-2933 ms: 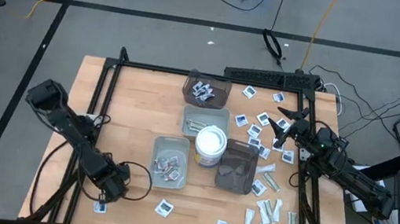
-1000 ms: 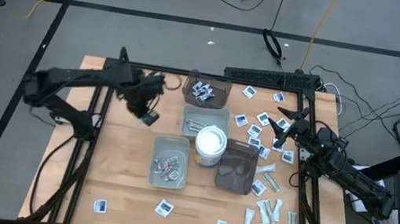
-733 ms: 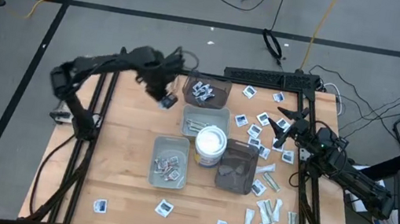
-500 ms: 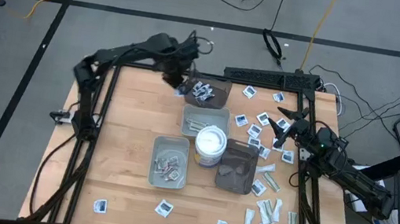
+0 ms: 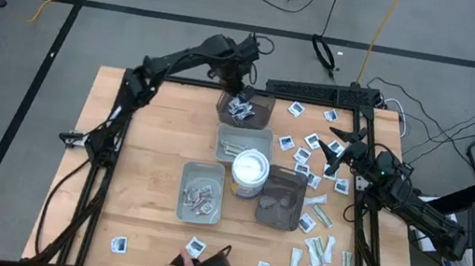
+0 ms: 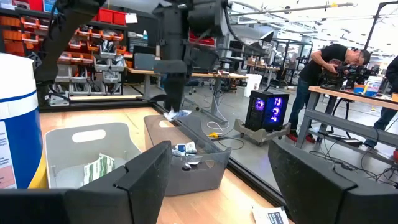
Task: Pick & Place First Aid Supplies
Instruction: Put the alcohol pad into the top transparent black bin
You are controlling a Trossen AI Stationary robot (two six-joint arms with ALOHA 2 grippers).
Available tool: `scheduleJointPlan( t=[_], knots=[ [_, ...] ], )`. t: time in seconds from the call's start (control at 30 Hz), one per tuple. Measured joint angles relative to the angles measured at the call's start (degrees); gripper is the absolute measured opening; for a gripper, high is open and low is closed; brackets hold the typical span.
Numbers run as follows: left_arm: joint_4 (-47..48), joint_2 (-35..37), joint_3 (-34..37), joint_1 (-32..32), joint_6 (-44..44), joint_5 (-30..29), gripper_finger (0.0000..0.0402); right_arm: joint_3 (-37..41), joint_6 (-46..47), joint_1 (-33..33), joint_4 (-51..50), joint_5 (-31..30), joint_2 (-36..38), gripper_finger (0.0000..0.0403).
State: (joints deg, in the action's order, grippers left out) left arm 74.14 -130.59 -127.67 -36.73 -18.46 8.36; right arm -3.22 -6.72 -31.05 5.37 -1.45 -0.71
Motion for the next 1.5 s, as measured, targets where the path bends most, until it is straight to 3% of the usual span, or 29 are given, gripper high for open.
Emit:
scheduleJointPlan(
  t=[0.53, 0.67, 0.93, 1.07, 1.27, 1.5],
  knots=[
    [-1.94, -5.24, 0.49, 0.00, 0.37, 0.18, 0.0008, 0.02, 0.02, 0.00, 0.00, 0.00, 0.00, 0.0263],
    [-2.44, -4.96, 0.49, 0.00, 0.93, 0.15, 0.0042, 0.00, 0.01, -0.02, 0.00, 0.00, 0.00, 0.0263],
    [-2.43, -4.58, 0.49, 0.05, 2.74, 1.59, 0.0169, 0.02, 0.02, 0.00, 0.00, 0.00, 0.00, 0.0263],
    [-1.43, -2.44, 0.49, -0.14, 0.74, 2.19, 0.0210, 0.00, 0.02, 0.00, 0.01, 0.00, 0.00, 0.0263],
    [3.91, 2.15, 0.49, -0.15, -0.13, 1.77, 0.0231, 0.02, 0.02, -0.01, 0.02, 0.01, 0.00, 0.0263],
    [11.75, 4.02, 0.82, 1.31, -1.53, -4.15, 0.0232, 0.00, 0.02, 0.00, 0.00, 0.00, 0.00, 0.0263]
  ],
)
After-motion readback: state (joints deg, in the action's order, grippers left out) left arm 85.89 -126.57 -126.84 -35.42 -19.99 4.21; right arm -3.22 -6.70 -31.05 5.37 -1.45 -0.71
